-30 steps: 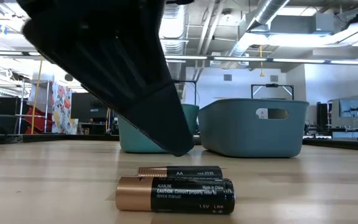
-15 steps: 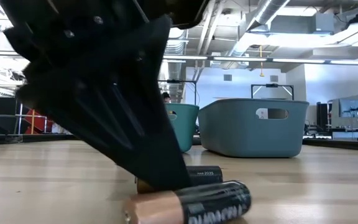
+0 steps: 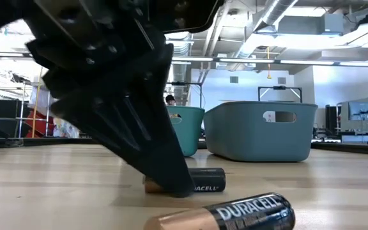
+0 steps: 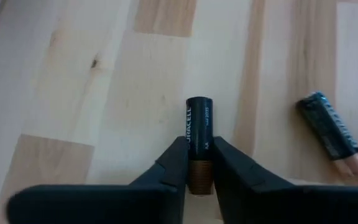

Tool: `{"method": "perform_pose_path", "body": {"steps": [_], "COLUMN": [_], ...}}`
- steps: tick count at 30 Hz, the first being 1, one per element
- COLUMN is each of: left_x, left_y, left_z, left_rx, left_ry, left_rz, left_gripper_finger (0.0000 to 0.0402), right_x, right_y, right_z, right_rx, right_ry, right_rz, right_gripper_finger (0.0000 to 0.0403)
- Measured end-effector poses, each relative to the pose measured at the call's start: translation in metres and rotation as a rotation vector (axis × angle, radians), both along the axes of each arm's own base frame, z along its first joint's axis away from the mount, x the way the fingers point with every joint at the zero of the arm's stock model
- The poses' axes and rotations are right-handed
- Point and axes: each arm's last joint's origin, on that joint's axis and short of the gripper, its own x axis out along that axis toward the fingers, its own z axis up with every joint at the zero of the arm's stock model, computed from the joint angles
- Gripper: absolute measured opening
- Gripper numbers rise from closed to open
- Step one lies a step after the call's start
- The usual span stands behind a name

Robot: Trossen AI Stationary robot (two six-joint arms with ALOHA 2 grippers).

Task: Sort batteries
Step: Put the copper and black battery into the blue bin

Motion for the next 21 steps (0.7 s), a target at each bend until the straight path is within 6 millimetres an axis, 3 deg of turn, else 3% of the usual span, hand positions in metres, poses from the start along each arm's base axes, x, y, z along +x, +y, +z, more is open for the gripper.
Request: {"method": "perform_pose_path", "body": {"steps": [12, 15, 21], "left_x": [0.008, 0.011, 0.018], "left_y": [0.022, 0.035, 0.071], "left_z": [0.011, 0.026, 0.074], "left_rx": [0.028, 0.047, 0.023], "left_ry": [0.018, 0.007, -0.078], "left_rz": [-0.005, -0.007, 0.044], "left_gripper_finger": [0.0042, 0.0042, 0.0042], "right_x": [0.000, 0.000, 0.000], "right_y": [0.000, 0.000, 0.000], "right_z": [0.000, 0.000, 0.000], "right_rx": [0.004, 0.004, 0.015], "right_ry": [-0.002, -0.002, -0.007], "right_rz": [-0.006, -0.006, -0.021], "right_gripper_finger": [0.0171, 0.0171, 0.0171]}}
